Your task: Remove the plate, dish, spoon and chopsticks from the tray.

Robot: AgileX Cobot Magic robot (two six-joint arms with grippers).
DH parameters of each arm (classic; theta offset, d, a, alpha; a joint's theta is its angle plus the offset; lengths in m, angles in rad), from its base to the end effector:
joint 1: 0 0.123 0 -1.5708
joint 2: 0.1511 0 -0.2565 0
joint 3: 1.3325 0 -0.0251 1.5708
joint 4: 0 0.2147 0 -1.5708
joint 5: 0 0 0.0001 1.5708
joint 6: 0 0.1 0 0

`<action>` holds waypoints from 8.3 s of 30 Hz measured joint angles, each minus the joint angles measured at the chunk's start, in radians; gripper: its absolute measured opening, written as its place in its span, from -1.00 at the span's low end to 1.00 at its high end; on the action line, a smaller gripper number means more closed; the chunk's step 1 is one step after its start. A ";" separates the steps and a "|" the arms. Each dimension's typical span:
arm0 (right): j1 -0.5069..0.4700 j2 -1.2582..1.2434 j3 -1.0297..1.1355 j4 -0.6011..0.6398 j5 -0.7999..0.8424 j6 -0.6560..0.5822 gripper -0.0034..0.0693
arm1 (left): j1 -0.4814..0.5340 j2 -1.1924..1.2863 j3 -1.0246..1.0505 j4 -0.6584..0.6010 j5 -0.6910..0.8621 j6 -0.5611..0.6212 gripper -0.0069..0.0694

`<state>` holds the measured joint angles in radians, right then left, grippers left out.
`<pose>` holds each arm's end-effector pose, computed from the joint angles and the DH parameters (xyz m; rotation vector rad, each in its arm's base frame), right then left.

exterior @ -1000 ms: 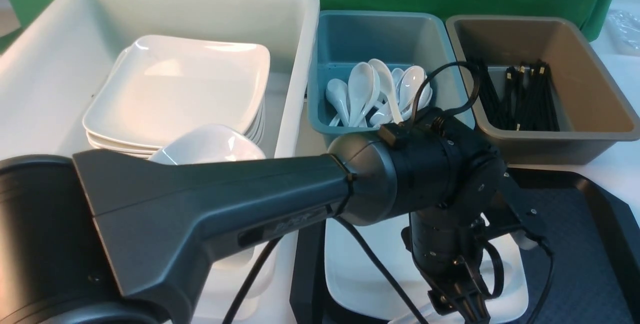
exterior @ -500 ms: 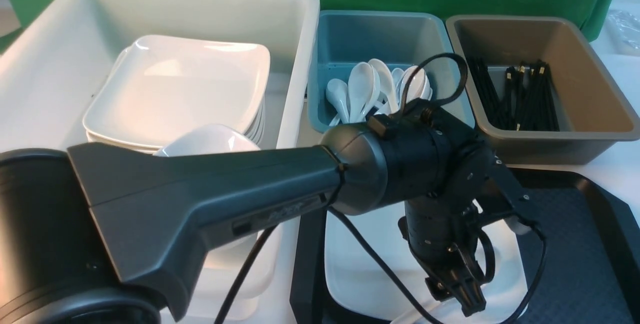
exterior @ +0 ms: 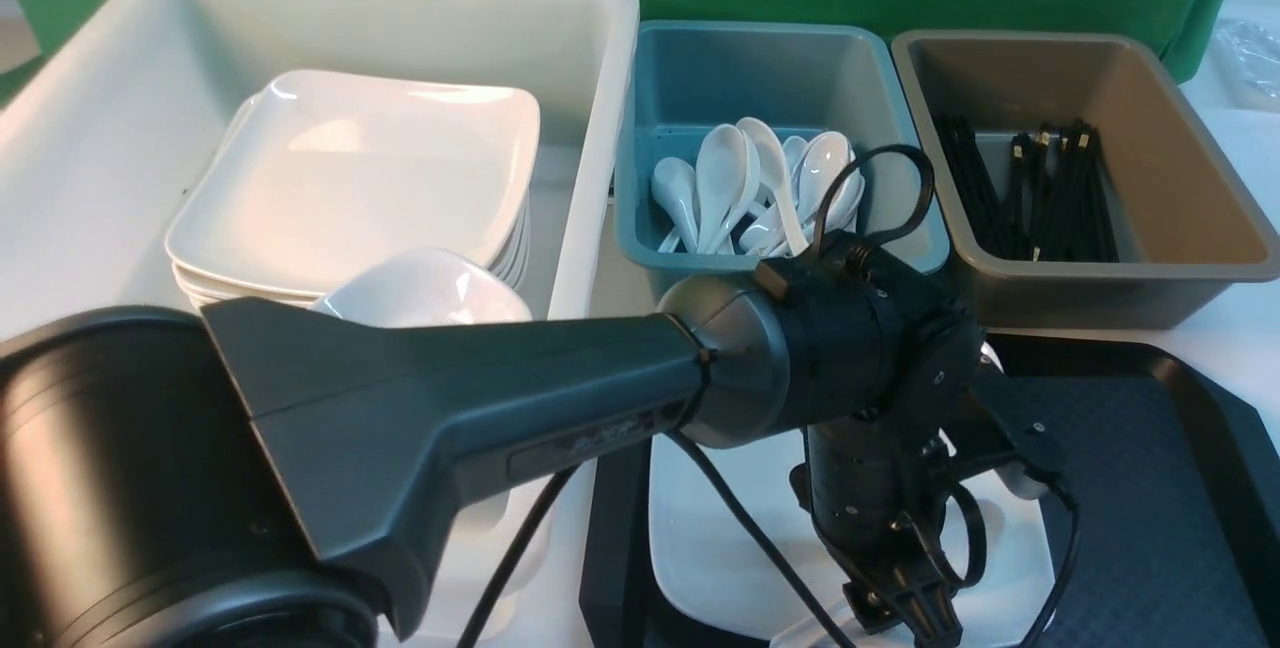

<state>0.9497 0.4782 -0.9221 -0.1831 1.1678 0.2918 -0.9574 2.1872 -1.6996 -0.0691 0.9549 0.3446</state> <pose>0.0396 0.0265 0.3461 -0.7068 2.1161 0.4681 0.2297 -0.3360 0.1495 1.7471 2.3758 -0.1816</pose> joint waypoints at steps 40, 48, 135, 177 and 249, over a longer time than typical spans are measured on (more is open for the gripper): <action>0.000 0.000 0.000 0.004 0.000 0.007 -0.51 | 0.396 0.009 -0.279 -0.059 -0.484 0.038 -0.08; 0.000 0.000 0.000 0.004 0.000 0.005 -0.51 | 0.388 -0.044 -0.278 -0.051 -0.319 0.006 0.67; 0.000 -0.002 0.000 -0.014 -0.046 0.005 -0.51 | -0.094 -0.861 0.774 0.283 -0.454 0.381 -0.72; -0.002 0.196 -0.053 -0.244 -0.181 0.082 -0.83 | 0.580 -0.565 0.449 0.680 -0.244 0.023 -0.72; -0.002 0.198 -0.053 -0.098 -0.169 0.038 -0.85 | 0.579 -1.556 1.079 -0.469 -0.812 0.229 -0.81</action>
<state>0.9478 0.6764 -0.9747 -0.2810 0.9984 0.3299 -0.3788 0.6310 -0.6204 -0.5377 0.1433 0.5733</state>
